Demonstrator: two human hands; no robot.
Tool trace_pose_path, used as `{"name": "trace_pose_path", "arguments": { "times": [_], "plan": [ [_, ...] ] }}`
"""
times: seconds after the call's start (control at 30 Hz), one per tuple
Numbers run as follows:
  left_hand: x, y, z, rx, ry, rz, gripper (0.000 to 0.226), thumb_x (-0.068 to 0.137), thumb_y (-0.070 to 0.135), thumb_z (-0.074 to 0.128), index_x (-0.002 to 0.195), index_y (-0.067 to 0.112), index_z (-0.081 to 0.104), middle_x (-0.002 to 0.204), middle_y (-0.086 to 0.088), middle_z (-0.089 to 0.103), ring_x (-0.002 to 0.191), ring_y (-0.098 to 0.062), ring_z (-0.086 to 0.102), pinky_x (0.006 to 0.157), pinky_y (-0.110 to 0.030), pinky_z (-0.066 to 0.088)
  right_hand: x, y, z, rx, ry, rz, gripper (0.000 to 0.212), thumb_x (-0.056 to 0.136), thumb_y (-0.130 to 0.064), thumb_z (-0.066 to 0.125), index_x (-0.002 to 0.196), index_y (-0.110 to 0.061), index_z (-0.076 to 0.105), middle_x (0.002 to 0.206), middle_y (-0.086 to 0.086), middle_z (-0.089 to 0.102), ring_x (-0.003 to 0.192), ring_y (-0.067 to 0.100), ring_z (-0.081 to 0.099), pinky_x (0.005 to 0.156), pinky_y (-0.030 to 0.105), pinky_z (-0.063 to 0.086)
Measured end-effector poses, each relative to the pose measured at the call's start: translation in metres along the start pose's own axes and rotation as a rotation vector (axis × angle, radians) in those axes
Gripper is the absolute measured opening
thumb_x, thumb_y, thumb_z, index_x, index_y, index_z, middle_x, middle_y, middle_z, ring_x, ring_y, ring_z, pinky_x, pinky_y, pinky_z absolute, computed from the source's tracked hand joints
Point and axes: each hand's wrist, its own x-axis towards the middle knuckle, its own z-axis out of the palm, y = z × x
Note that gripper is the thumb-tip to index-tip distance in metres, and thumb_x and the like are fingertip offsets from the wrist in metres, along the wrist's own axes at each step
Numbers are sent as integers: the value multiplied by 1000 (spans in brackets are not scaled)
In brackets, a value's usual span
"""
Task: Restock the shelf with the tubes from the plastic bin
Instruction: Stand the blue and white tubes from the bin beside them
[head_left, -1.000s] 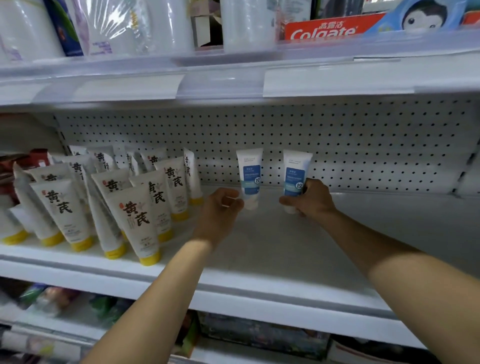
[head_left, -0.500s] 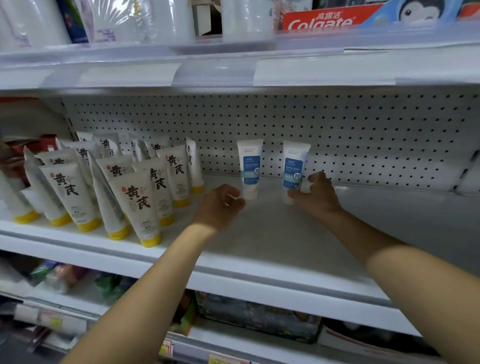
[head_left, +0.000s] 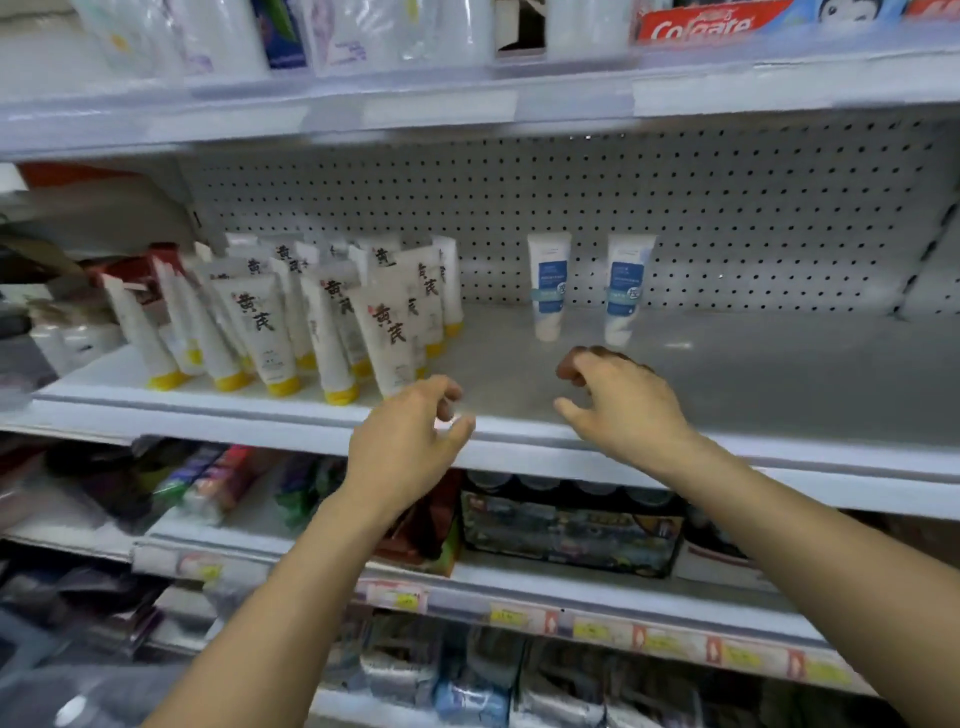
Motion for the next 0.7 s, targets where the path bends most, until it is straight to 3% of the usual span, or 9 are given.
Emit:
{"name": "trace_pose_path", "arguments": {
  "times": [0.13,0.3,0.43,0.6,0.7],
  "plan": [
    [-52,-52,-34,13,-33,-61,29,88,46,58,114,33,54,93,16,60,85,-12,60,73,-37,53,-27,-78,21,34,-2,-117,32,92,-39,54,119,-23,53,121,-4,57,111,20,54,85,35,42],
    [-133,-133,-72,64,-147,-194,31,91,47,55,118,31,53,100,14,60,86,-14,59,76,-38,53,-62,-181,63,97,-73,-205,33,92,-40,54,121,-25,52,121,-5,57,111,19,54,80,35,45],
    [-202,-209,-97,53,-197,-384,27,91,43,57,113,28,55,94,14,61,85,-12,58,72,-31,47,-83,-256,116,137,-220,-288,32,92,-40,53,120,-25,52,117,-3,56,108,21,55,74,33,42],
    [-278,-313,-118,-27,-205,-651,22,90,40,60,108,26,58,95,10,65,83,-11,61,76,-33,51,-91,-343,188,156,-444,-408,28,89,-38,55,111,-21,53,115,3,58,106,25,55,77,37,49],
    [-306,-370,-115,-74,-176,-824,21,89,38,62,105,24,62,90,6,66,78,-10,59,71,-27,44,-84,-385,239,157,-573,-458,25,88,-35,55,109,-21,53,115,2,58,106,25,56,69,32,42]
  ]
}}
